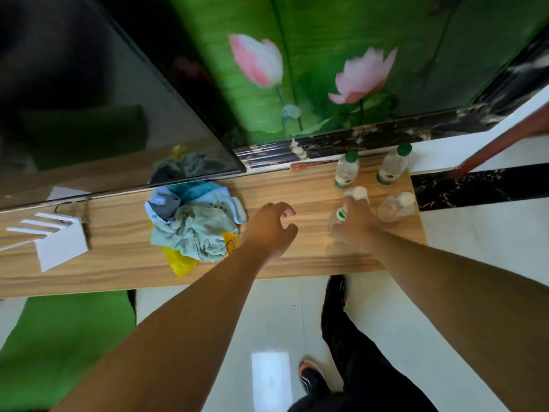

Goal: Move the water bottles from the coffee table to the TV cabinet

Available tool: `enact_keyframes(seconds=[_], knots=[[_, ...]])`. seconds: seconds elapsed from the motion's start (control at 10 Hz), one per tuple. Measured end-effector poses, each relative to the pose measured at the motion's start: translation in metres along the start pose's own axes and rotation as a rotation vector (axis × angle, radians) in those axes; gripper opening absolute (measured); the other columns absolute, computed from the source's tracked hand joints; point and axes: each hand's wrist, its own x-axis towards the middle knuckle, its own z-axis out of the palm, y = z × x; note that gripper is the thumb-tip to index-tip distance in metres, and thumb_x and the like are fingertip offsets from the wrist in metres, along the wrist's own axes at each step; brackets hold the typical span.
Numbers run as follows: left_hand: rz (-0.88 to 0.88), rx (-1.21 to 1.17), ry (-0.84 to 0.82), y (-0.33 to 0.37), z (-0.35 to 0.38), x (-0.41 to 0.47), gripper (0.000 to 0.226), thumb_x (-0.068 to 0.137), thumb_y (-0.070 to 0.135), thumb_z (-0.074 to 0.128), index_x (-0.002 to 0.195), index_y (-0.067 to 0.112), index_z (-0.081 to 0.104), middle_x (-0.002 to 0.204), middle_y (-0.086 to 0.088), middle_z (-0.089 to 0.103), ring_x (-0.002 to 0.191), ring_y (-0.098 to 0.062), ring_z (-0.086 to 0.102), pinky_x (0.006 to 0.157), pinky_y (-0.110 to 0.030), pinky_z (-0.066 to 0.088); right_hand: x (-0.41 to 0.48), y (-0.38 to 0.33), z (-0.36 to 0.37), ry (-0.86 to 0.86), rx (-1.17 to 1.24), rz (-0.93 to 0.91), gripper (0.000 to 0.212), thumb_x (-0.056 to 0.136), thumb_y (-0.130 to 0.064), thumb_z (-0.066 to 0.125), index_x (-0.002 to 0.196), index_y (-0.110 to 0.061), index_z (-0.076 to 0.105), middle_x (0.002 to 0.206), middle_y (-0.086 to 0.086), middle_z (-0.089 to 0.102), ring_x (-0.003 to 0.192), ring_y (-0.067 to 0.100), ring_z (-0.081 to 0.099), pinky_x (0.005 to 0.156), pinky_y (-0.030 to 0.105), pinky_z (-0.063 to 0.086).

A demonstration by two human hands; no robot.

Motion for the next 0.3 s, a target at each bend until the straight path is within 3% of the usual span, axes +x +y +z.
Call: enact_keyframes(seconds=[0.1, 0.2, 0.3], knots=[[0.005, -0.005, 0.074, 0.004, -0.019, -0.037, 0.027, 0.082, 0.023, 0.057, 0.109, 0.024, 0.061, 0.114, -0.001, 0.060, 0.101, -0.018, 0.057, 0.088, -0.033, 0.047, -0.035, -0.014, -0.015, 0.043, -0.004, -0.066, 0.070, 0.081, -0.028, 0.066, 0.143, -0.021, 0.034, 0.142, 0.010, 0.036, 0.116, 0.030, 0.051, 0.077, 0.034, 0.044], [0.049, -0.041, 0.163, 0.009, -0.032, -0.080, 0.028, 0.081, 0.022, 0.058, 0.109, 0.023, 0.061, 0.114, -0.002, 0.061, 0.104, -0.021, 0.057, 0.091, -0.035, 0.047, -0.076, -0.022, -0.027, 0.072, -0.013, -0.134, 0.063, 0.083, -0.034, 0.064, 0.140, -0.021, 0.040, 0.141, 0.011, 0.040, 0.119, 0.031, 0.051, 0.083, 0.034, 0.045], [0.116, -0.007, 0.200, 0.011, -0.036, -0.128, 0.030, 0.080, 0.023, 0.058, 0.111, 0.023, 0.061, 0.113, -0.004, 0.060, 0.102, -0.024, 0.057, 0.090, -0.035, 0.046, -0.123, -0.021, -0.031, 0.103, 0.018, -0.191, 0.049, 0.079, -0.033, 0.069, 0.123, -0.018, 0.052, 0.126, 0.011, 0.052, 0.109, 0.029, 0.057, 0.070, 0.030, 0.044]])
